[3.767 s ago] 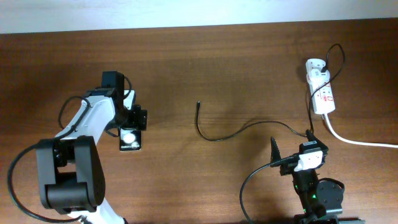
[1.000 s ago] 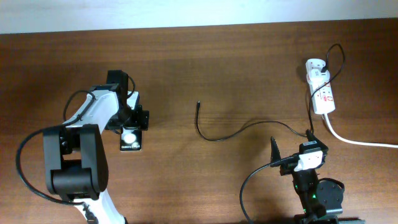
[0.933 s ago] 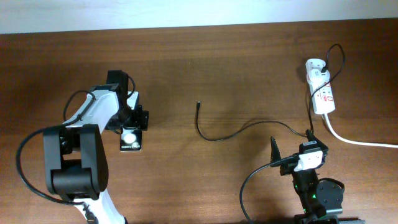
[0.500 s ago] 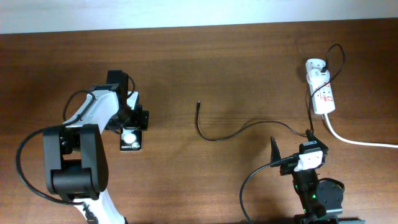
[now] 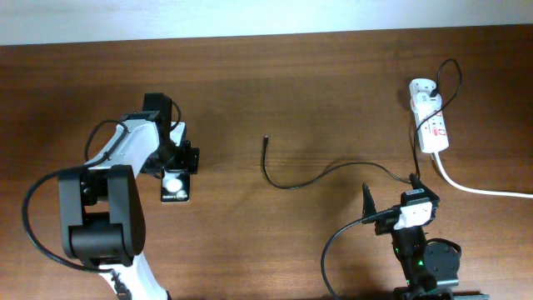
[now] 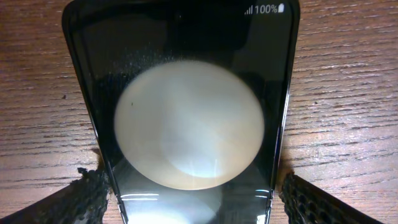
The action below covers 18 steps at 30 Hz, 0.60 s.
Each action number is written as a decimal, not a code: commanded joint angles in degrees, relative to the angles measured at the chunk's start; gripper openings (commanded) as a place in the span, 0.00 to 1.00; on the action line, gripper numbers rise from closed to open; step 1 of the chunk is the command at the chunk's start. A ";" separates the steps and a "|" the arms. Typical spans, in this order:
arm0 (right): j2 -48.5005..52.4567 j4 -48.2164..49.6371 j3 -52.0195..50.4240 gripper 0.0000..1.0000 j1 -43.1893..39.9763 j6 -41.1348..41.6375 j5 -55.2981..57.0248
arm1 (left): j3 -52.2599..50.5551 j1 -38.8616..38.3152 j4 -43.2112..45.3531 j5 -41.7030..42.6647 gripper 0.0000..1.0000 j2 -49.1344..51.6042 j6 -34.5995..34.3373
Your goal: Plug charger to phone and switch on socket
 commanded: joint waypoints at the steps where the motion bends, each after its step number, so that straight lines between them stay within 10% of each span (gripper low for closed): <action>1: -0.37 -0.20 -0.39 0.99 0.35 0.26 0.07 | -3.58 0.42 1.88 2.80 0.93 8.09 0.68; 18: -0.37 -0.20 -0.39 0.99 0.35 0.26 0.07 | -3.58 0.42 1.07 4.72 0.88 8.09 0.68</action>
